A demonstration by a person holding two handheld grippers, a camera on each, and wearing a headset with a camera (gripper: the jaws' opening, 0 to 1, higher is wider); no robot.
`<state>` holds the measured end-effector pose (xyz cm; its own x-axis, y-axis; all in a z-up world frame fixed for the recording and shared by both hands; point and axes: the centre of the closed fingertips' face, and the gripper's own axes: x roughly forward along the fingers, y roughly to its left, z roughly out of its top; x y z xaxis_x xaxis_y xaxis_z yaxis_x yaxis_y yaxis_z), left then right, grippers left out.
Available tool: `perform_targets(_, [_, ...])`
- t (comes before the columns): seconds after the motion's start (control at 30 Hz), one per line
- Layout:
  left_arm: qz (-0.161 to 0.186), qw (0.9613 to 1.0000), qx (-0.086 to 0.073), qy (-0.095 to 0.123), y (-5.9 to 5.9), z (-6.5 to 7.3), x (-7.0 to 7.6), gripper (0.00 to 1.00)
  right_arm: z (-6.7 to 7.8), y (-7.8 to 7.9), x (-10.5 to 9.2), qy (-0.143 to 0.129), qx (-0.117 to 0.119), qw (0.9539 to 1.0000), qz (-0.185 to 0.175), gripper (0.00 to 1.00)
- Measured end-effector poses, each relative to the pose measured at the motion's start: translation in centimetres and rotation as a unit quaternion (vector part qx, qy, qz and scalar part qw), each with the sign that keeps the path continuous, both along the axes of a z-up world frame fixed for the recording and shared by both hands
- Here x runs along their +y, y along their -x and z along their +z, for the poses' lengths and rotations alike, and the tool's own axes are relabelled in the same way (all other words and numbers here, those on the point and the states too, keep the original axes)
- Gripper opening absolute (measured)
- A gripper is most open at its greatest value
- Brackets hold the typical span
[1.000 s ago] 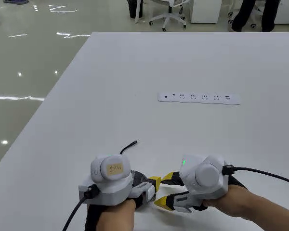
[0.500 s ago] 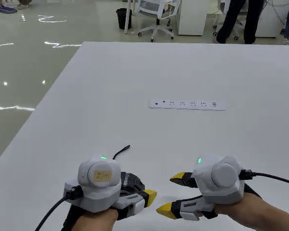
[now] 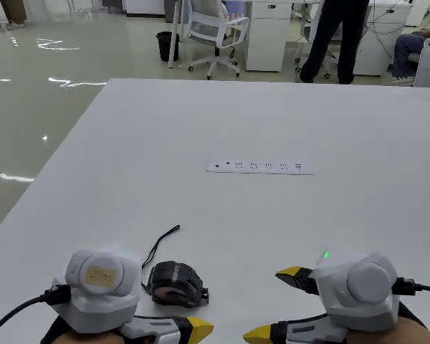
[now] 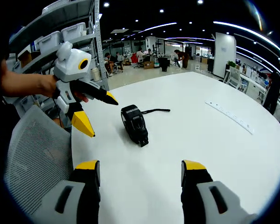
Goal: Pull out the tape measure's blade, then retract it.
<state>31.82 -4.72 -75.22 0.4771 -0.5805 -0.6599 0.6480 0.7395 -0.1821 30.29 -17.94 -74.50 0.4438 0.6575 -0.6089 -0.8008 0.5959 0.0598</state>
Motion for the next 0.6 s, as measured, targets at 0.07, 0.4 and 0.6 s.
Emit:
perform_targets(0.07, [-0.013, 0.9999, -0.003, 0.002, 0.4, 0.2, 0.1, 0.89, 0.3, 0.4, -0.6, 0.001, -0.005, 1.0000, -0.008, 0.75])
perform_targets(0.4, [-0.055, 0.9981, -0.029, -0.003, 2.1, 1.6, 2.2, 0.95, 1.5, 2.3, -4.5, 0.009, -0.017, 0.9982, -0.056, 0.84])
perform_targets(0.6, [-0.080, 0.9955, -0.048, -0.019, 2.8, 2.2, 3.1, 0.99, 2.0, 3.3, -5.9, 0.006, -0.019, 0.9976, -0.066, 0.88])
